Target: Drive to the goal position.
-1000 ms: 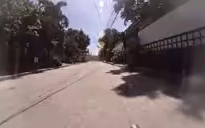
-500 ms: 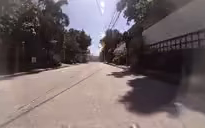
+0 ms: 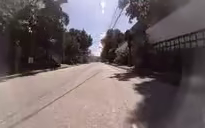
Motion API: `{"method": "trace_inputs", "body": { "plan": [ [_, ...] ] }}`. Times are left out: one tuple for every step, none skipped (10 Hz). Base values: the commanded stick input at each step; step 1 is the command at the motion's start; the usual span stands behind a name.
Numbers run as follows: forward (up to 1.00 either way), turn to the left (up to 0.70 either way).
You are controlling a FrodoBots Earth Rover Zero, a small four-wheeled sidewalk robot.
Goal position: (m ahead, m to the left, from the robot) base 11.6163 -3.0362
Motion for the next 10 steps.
{"method": "trace_inputs", "body": {
  "plan": [
    [1.00,0.00],
    [1.00,0.00],
    [1.00,0.00],
    [1.00,0.00],
    [1.00,0.00],
    [1.00,0.00],
    [1.00,0.00],
    [1.00,0.00],
    [1.00,0.00],
    [1.00,0.00]
  ]
}}
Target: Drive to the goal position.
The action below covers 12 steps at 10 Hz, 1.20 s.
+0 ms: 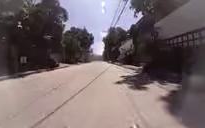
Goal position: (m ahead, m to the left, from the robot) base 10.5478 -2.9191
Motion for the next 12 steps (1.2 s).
{"method": "trace_inputs", "body": {
  "plan": [
    [1.00,0.00],
    [1.00,0.00],
    [1.00,0.00],
    [1.00,0.00],
    [1.00,-0.21],
    [1.00,-0.24],
    [1.00,-0.02],
    [1.00,0.00],
    [1.00,0.00],
    [1.00,0.00],
    [1.00,0.00],
    [1.00,0.00]
  ]
}}
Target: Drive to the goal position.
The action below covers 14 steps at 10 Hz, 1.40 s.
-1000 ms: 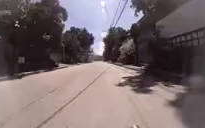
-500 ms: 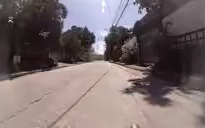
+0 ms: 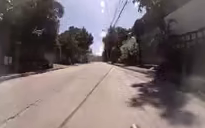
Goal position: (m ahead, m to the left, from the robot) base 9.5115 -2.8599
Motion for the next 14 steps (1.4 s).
{"method": "trace_inputs", "body": {
  "plan": [
    [1.00,0.00],
    [1.00,0.00],
    [1.00,0.00],
    [1.00,0.00],
    [1.00,0.00],
    [1.00,-0.16],
    [1.00,-0.27],
    [1.00,-0.02],
    [1.00,0.00],
    [1.00,0.00],
    [1.00,0.00],
    [1.00,0.00],
    [1.00,0.00],
    [1.00,0.00]
  ]
}}
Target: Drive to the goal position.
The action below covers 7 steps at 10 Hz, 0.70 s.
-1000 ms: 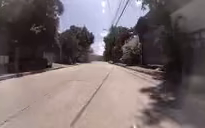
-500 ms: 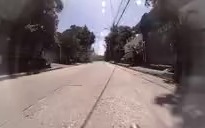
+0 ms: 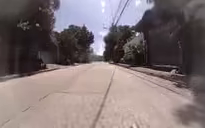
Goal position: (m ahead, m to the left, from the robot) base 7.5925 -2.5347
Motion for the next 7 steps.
{"method": "trace_inputs", "body": {
  "plan": [
    [1.00,0.00],
    [1.00,0.00],
    [1.00,0.00],
    [1.00,0.00],
    [1.00,0.00],
    [1.00,0.00],
    [1.00,0.00]
  ]
}}
